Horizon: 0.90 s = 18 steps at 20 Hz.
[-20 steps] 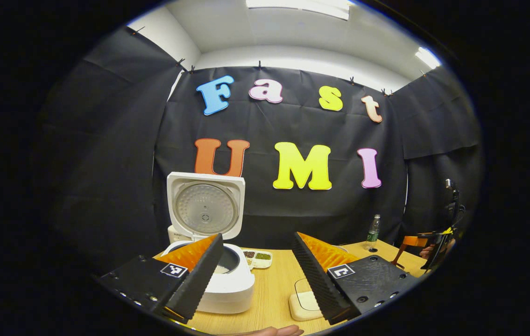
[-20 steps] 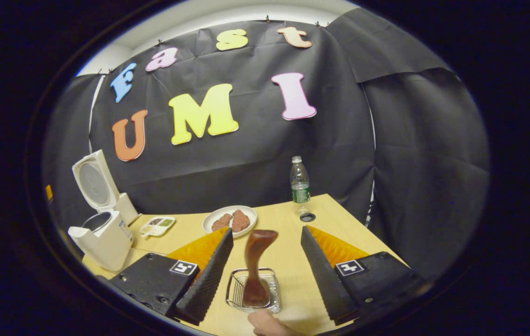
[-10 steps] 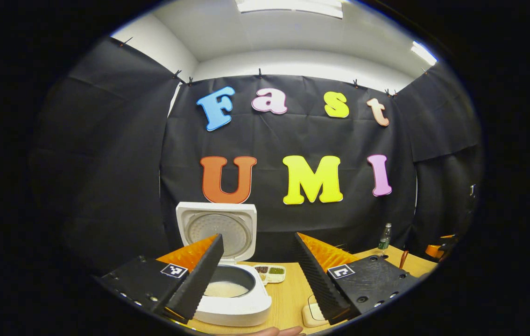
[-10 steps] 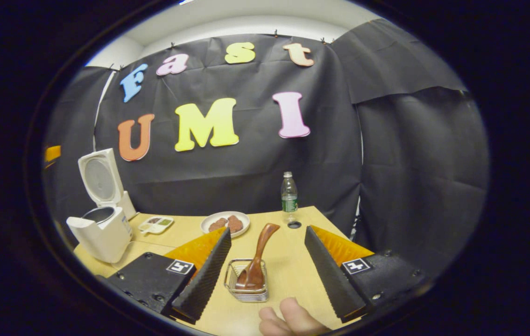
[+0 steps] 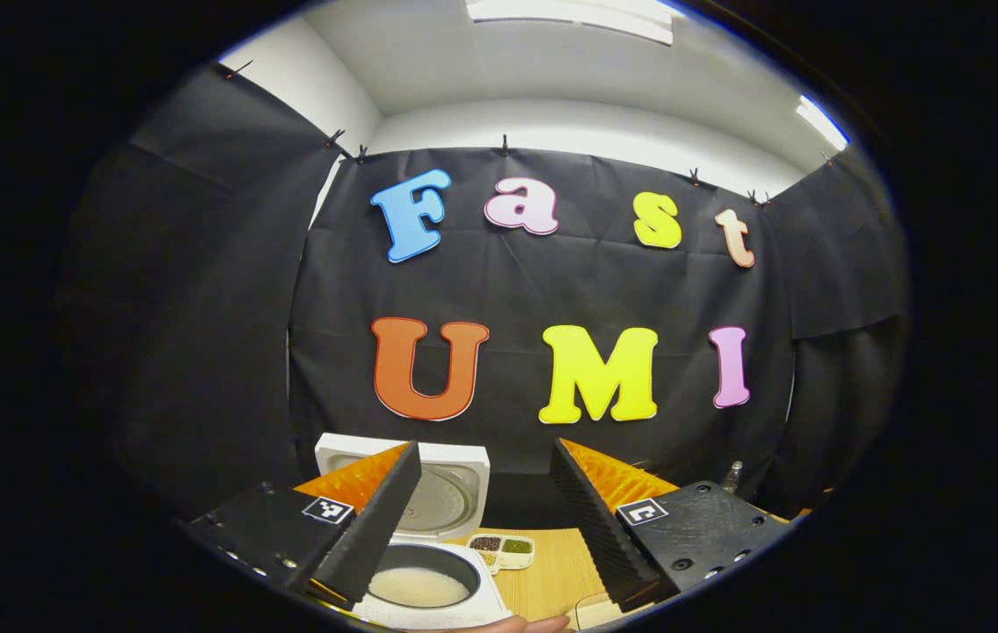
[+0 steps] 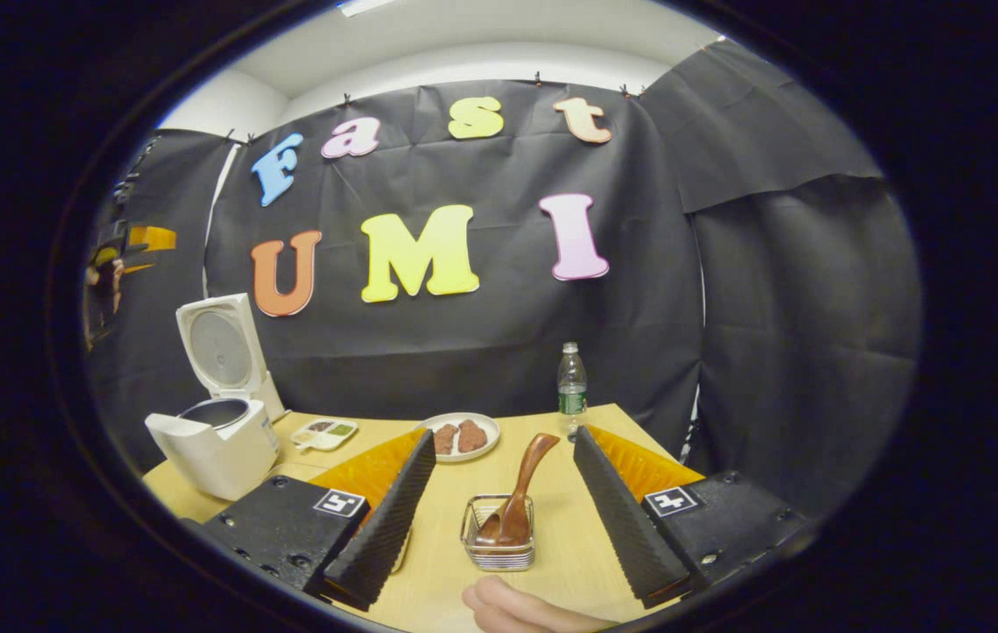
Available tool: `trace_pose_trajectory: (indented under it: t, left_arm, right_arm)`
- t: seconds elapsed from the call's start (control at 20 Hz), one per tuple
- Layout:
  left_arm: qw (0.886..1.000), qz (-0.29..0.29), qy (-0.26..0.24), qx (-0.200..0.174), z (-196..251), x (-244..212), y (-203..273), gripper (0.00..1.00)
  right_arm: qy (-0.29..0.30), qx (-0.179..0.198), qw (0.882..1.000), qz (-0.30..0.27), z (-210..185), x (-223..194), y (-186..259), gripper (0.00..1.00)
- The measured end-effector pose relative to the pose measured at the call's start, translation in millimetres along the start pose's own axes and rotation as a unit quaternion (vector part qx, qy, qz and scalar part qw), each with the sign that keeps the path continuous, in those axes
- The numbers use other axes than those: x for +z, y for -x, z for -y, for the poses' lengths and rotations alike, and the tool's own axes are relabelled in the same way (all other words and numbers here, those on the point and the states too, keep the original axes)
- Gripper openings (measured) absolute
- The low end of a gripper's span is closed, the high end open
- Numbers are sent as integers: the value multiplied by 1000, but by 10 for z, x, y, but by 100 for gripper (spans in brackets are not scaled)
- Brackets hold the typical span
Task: Close the left gripper, press the button to open the rice cooker; take a wooden spoon from the chopstick holder with the right hand, scoop a spoonful of rice and pour it into the rice cooker, then put the wooden spoon back into the chopstick holder.
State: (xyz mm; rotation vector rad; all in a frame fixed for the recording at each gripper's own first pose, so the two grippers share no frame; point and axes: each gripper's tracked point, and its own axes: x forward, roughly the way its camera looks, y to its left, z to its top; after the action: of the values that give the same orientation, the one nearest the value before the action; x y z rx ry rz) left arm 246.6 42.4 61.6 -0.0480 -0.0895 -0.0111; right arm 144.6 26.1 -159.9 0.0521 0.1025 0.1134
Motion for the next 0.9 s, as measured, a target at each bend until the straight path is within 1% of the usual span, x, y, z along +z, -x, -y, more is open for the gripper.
trace_pose_trajectory:
  t: [0.1,0.2,0.25,0.3,0.35,0.4,0.45,0.5,0.7,0.8,0.85,0.9]
  left_arm:
    - [1000,-12,-14,19,-117,-81,-307,94]
    - [999,-12,-15,33,-246,-125,-589,93]
    - [999,-7,-14,32,-274,-130,-723,93]
    - [999,-14,-16,27,-301,-204,-831,93]
    - [999,-22,-16,31,-381,-286,-930,93]
    - [999,-26,-13,35,-443,-339,-1033,93]
    - [999,-26,-12,36,-483,-371,-1113,94]
    - [999,-19,-9,41,-537,-378,-1186,93]
    - [998,1,-20,58,-781,-491,-1488,93]
    - [998,-10,-7,57,-820,-632,-1639,93]
    - [998,-14,-5,55,-841,-712,-1703,93]
    - [998,-20,-13,58,-884,-792,-1757,94]
  right_arm:
    - [5,4,1000,4,-30,13,23,100]
    - [7,8,1000,8,-60,31,60,100]
    - [6,11,1000,14,-76,57,66,100]
    - [0,14,1000,20,-89,82,77,100]
    - [-9,17,1000,23,-106,94,111,100]
    - [-21,23,999,28,-138,94,151,96]
    - [-30,27,999,29,-156,73,177,96]
    - [-35,29,999,30,-166,59,219,100]
    - [-37,29,998,45,-218,99,323,100]
    - [-31,26,999,36,-266,59,319,100]
    - [-25,25,999,32,-286,44,330,96]
    - [-19,22,999,31,-304,39,342,95]
